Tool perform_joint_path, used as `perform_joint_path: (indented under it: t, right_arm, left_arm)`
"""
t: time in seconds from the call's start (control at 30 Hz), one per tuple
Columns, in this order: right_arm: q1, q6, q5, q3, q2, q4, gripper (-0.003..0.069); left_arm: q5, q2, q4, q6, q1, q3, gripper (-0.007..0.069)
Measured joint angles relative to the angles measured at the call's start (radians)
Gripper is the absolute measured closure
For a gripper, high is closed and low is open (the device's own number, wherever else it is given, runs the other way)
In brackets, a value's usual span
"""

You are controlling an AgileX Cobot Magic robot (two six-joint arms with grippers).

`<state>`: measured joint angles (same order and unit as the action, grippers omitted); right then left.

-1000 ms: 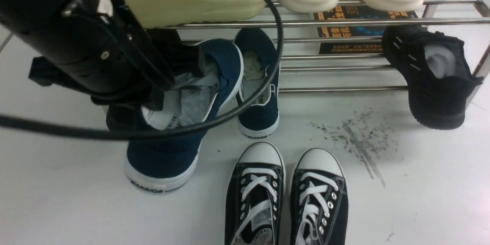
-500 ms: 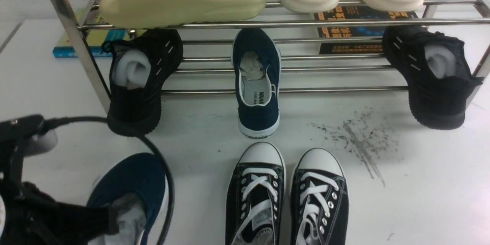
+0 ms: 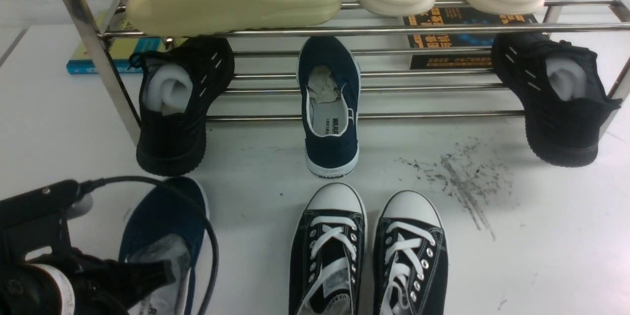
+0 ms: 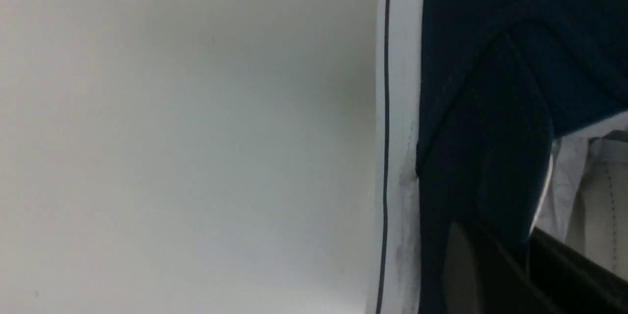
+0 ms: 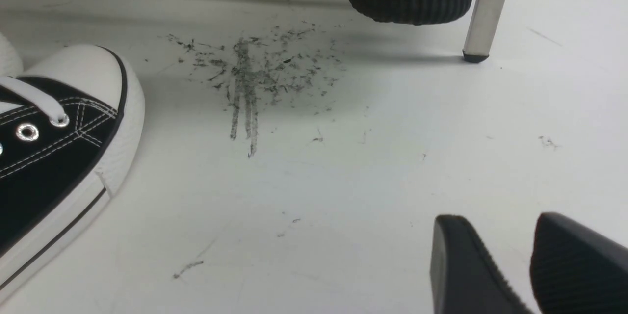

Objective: Take the shoes off the shelf with your hand on the white table.
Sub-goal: 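Set the held shoe down on the floor in front of the rack with the left gripper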

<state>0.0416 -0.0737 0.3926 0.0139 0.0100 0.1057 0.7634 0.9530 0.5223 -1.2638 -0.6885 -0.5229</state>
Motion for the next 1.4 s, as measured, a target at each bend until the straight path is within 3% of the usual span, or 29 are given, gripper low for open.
perform_joint_path:
  t: [0.67, 1.0, 1.17, 1.33, 1.4]
  right_arm:
    - [0.0, 0.0, 0.0, 0.0, 0.0, 0.0, 0.042]
    - [0.0, 0.0, 0.0, 0.0, 0.0, 0.0, 0.042]
    - [0.0, 0.0, 0.0, 0.0, 0.0, 0.0, 0.042]
    - [0.0, 0.0, 0.0, 0.0, 0.0, 0.0, 0.042]
    - [0.0, 0.0, 0.0, 0.0, 0.0, 0.0, 0.042]
  left_arm:
    - [-0.096, 0.0, -0.003, -0.019, 0.0, 0.104, 0.058]
    - [-0.1, 0.0, 0.077, -0.086, 0.0, 0.11, 0.0559]
    - [-0.1, 0.0, 0.087, -0.094, 0.0, 0.11, 0.0482]
    - [-0.091, -0.003, 0.1, -0.096, 0.0, 0.11, 0.0316]
    - [-0.079, -0.003, 0.099, -0.096, 0.0, 0.107, 0.0284]
